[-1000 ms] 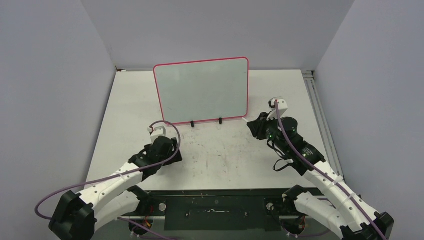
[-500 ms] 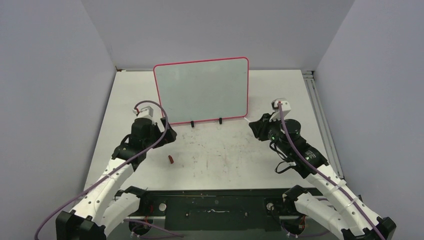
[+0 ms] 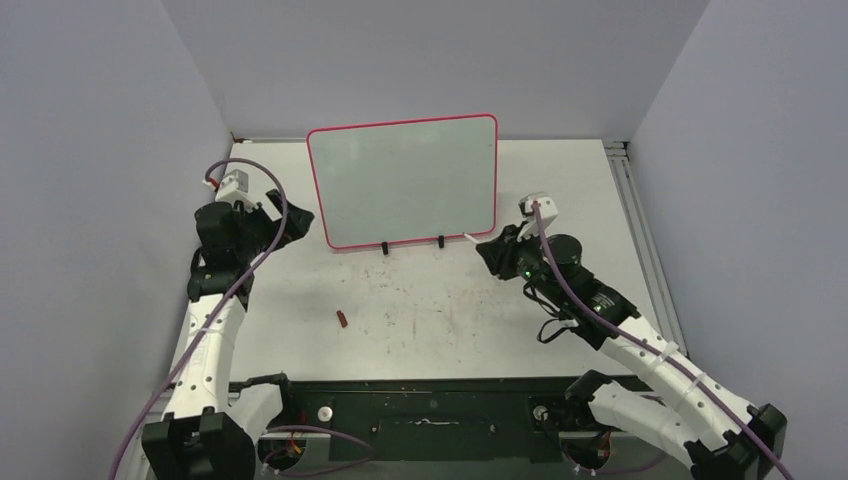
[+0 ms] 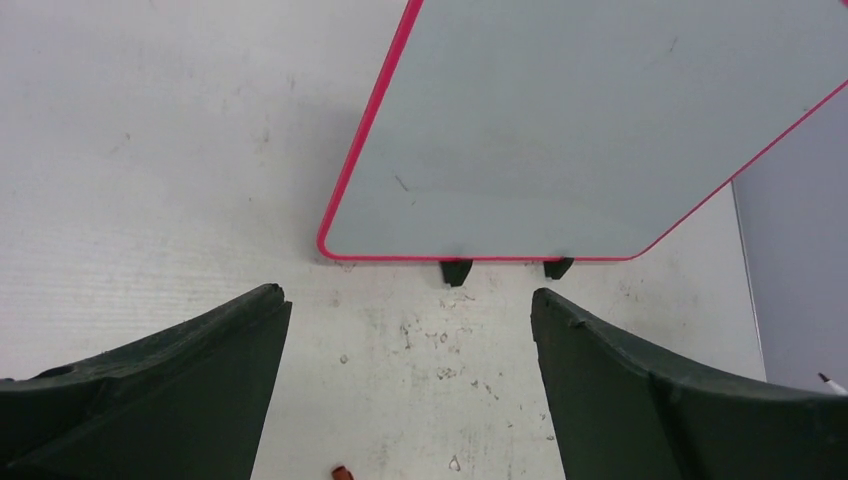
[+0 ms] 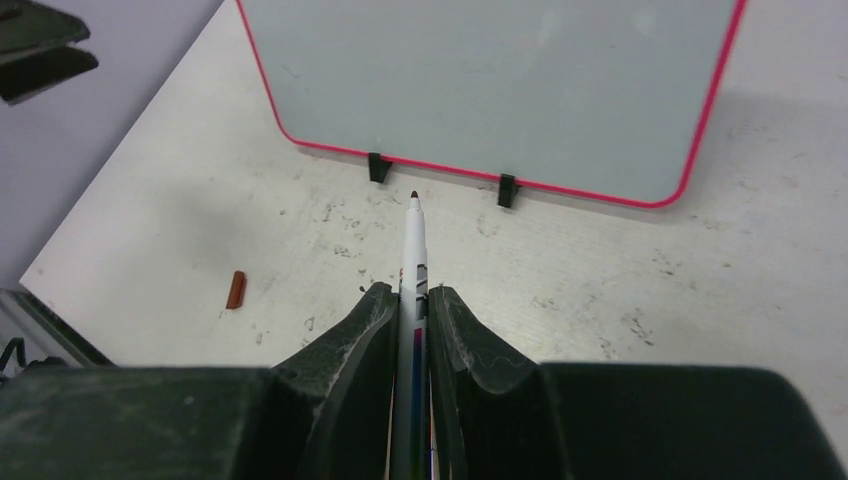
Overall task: Write a sentence on the whiteboard
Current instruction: Place the pen cap at the center of the board.
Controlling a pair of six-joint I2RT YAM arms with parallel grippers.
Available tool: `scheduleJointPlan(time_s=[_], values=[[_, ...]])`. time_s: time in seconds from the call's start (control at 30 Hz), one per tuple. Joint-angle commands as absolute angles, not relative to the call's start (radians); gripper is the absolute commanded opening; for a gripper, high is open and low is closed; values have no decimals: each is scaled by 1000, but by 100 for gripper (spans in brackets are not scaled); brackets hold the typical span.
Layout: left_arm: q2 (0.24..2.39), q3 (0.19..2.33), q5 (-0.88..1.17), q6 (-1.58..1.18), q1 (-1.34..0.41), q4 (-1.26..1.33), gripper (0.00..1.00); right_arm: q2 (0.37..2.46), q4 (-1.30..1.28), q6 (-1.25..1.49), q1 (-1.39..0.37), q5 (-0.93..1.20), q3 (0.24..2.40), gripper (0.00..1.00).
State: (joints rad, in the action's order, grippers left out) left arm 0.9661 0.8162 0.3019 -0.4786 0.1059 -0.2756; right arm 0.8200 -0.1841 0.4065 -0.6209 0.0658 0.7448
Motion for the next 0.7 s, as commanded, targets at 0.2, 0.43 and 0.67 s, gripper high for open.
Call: scheduleJointPlan(time_s=[0.2, 0.43, 0.67], values=[[1210, 957, 698, -306, 166, 52, 83, 1139, 170, 396, -850, -87, 911, 5], [1401, 1085, 734, -260, 206, 52, 74, 1385, 302, 384, -875, -61, 1050, 5], [1530, 1073, 840, -286, 212, 223, 72, 1507, 338, 392, -891, -30, 1145, 5]])
